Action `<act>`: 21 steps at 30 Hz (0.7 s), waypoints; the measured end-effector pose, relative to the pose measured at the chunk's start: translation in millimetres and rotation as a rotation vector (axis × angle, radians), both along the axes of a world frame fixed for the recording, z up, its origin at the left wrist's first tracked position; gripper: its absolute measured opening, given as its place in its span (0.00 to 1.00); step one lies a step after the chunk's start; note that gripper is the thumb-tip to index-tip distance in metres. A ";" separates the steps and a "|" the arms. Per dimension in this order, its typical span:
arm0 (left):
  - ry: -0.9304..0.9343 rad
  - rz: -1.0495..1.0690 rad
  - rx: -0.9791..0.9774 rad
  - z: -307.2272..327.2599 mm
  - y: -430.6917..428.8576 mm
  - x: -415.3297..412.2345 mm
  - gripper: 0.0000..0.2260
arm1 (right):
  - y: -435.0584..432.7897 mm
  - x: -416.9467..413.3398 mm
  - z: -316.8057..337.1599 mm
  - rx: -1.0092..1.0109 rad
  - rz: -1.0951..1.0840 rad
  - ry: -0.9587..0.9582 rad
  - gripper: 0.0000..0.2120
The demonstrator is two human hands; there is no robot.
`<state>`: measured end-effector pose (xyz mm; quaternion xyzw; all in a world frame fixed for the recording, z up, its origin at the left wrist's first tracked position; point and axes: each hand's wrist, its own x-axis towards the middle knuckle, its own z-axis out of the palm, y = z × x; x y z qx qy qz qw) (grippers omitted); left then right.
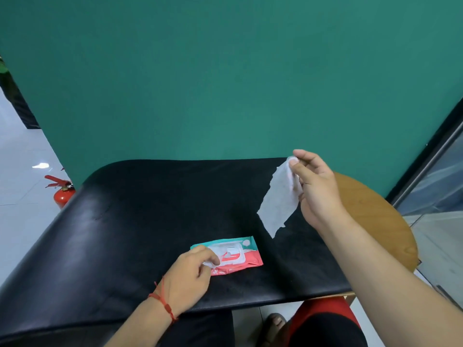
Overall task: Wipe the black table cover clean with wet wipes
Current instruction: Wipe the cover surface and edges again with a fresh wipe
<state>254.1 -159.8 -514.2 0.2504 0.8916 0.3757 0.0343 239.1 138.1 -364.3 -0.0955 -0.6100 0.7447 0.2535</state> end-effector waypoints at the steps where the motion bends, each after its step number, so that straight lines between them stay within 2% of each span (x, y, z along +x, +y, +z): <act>1: 0.036 -0.010 -0.040 -6.8 0.7 -0.2 0.19 | 2.2 1.4 -3.2 -0.006 0.009 -0.007 0.08; 4: 0.113 0.032 -0.138 -18.4 2.8 -5.8 0.21 | 1.0 3.8 -12.5 -0.007 0.038 -0.039 0.07; 7: 0.106 0.105 -0.104 -19.4 11.2 -16.2 0.15 | -2.4 5.4 -23.4 0.004 0.051 -0.070 0.08; 11: 0.143 0.167 -0.230 -16.1 25.9 -28.0 0.09 | -7.3 10.0 -37.6 0.060 0.071 -0.128 0.08; 16: 0.344 0.199 -0.379 -26.6 49.8 -30.6 0.21 | -8.6 13.4 -56.0 0.064 0.079 -0.186 0.07; 21: 0.413 0.237 -0.310 -36.2 53.6 -27.7 0.29 | -8.7 19.9 -72.0 0.105 0.118 -0.263 0.06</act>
